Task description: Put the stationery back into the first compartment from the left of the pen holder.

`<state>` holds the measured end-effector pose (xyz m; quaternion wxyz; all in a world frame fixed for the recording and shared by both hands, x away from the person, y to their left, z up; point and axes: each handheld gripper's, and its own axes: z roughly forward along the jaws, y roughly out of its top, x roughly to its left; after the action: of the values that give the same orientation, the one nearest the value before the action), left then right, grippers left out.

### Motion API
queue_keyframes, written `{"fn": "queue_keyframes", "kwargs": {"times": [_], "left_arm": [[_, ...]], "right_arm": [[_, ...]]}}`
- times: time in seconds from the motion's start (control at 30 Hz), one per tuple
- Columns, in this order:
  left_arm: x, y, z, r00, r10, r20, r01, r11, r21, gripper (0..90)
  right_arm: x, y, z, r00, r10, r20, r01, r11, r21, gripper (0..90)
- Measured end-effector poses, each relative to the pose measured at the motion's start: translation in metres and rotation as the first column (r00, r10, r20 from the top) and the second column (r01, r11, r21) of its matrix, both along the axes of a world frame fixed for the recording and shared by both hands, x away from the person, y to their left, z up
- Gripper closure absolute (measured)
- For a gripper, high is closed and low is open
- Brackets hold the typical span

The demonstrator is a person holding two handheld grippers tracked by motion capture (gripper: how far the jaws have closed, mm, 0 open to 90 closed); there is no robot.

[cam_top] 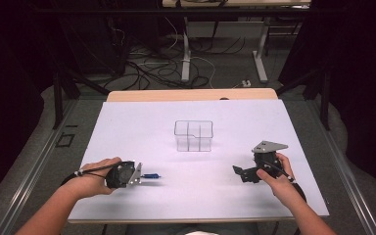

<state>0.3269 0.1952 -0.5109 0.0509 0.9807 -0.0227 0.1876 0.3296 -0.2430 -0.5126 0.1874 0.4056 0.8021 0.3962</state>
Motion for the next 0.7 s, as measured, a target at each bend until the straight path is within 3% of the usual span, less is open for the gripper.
{"fn": "queue_keyframes", "kwargs": {"times": [0.23,0.37,0.6,0.7], "left_arm": [[-0.009,-0.009,0.015,0.995,-0.042,0.09,0.042,0.9991,-0.005,79.5],[-0.016,-0.015,0.024,0.9903,-0.071,0.12,0.067,0.9971,0.036,79.5],[-0.026,-0.022,0.036,0.9722,-0.118,0.203,0.101,0.9907,0.091,79.6],[-0.029,-0.026,0.038,0.9579,-0.157,0.241,0.131,0.9843,0.118,79.5]], "right_arm": [[0.0,0.001,-0.001,1.0,0.0,-0.009,0.0,1.0,0.005,0.0],[0.0,0.001,-0.001,0.9999,0.002,-0.01,-0.002,1.0,0.006,0.0],[0.0,0.001,-0.002,0.9998,0.009,-0.015,-0.009,1.0,-0.002,0.0],[0.0,0.002,-0.003,0.9999,0.007,-0.01,-0.007,1.0,0.003,0.0]]}}
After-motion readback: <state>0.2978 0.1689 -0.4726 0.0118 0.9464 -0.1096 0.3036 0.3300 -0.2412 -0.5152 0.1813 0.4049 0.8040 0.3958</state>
